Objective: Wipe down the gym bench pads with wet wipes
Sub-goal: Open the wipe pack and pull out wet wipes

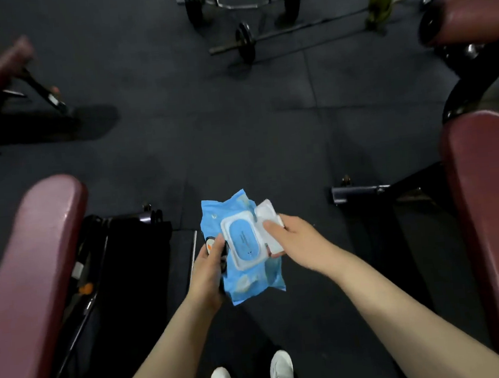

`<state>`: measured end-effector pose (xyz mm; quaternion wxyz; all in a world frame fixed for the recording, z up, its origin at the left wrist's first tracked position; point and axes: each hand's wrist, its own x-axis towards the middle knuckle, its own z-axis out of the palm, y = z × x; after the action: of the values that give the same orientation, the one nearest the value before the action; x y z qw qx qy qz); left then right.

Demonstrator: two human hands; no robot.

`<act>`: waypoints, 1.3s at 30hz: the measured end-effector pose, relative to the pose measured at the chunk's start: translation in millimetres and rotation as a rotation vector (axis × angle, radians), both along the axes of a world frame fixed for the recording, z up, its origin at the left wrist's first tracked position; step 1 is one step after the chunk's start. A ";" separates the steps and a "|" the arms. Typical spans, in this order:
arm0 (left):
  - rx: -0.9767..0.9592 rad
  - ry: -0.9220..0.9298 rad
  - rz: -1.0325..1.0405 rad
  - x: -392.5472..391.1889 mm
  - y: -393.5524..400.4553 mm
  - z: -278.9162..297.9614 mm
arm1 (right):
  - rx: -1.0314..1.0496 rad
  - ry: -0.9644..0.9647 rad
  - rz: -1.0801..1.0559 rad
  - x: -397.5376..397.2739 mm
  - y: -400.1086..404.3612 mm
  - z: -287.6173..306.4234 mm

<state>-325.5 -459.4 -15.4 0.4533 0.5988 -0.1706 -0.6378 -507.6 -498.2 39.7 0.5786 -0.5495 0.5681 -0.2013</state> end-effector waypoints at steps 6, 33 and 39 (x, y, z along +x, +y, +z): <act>-0.035 -0.141 0.026 -5.6 27.8 52.1 | -0.212 0.096 -0.031 -23.9 31.8 52.5; -0.910 -1.212 -0.380 -44.4 33.1 136.0 | -0.108 -0.293 -0.154 -70.4 40.5 119.1; -0.756 -1.149 -0.498 -25.3 25.5 148.3 | -0.115 -0.244 0.037 -66.8 37.3 125.6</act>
<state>-350.8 -433.9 133.0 0.3096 0.5849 -0.7213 -0.2046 -574.4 -460.9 165.2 0.6145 -0.5635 0.4710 -0.2882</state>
